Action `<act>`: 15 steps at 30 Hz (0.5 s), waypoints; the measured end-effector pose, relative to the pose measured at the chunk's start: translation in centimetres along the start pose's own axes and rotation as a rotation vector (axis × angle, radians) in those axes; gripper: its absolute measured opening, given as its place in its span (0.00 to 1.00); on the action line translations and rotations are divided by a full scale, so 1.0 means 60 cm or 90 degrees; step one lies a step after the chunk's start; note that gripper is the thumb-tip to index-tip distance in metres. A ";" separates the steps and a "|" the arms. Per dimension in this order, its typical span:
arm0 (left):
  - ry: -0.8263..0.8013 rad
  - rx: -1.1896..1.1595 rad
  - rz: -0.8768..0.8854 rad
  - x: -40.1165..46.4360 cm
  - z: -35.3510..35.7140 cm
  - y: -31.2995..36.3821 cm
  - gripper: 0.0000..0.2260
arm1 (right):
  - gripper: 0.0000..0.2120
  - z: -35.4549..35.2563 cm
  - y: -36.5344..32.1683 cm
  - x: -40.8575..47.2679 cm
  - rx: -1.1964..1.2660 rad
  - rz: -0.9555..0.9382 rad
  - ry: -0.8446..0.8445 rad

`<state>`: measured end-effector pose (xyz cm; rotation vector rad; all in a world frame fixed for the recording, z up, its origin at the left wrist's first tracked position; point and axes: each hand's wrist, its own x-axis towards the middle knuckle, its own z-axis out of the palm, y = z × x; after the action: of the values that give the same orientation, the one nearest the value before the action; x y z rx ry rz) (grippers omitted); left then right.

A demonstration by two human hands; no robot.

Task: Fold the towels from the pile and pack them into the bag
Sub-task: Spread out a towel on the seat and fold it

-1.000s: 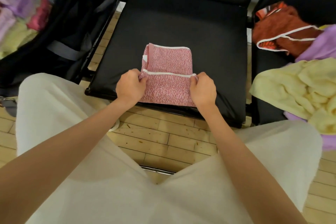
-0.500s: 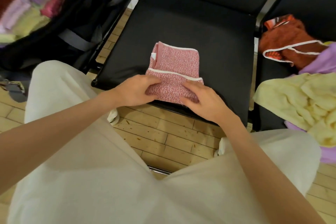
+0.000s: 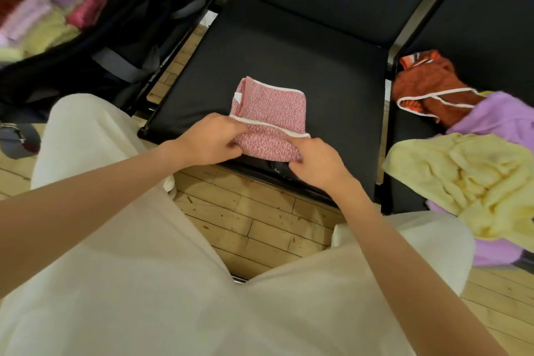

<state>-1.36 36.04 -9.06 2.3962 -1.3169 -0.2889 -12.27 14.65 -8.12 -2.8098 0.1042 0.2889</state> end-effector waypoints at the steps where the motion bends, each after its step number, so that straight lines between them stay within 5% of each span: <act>1: 0.003 -0.028 -0.014 -0.001 -0.006 0.002 0.04 | 0.11 -0.010 0.001 -0.002 0.039 0.011 0.002; 3: -0.010 -0.092 -0.063 -0.007 -0.021 0.010 0.08 | 0.06 -0.026 0.009 -0.012 0.146 0.035 -0.006; 7: -0.016 -0.242 -0.131 -0.027 -0.045 0.028 0.12 | 0.11 -0.050 0.018 -0.041 0.311 0.074 0.034; 11: 0.119 -0.418 -0.256 -0.013 -0.052 0.037 0.13 | 0.06 -0.052 0.025 -0.040 0.530 0.165 0.130; 15: 0.194 -0.612 -0.451 0.026 -0.039 0.033 0.18 | 0.13 -0.012 0.035 -0.009 0.651 0.308 0.202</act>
<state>-1.22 34.33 -6.07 1.8270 -0.0590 -0.5583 -12.86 12.44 -7.99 -1.7515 0.7654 -0.1048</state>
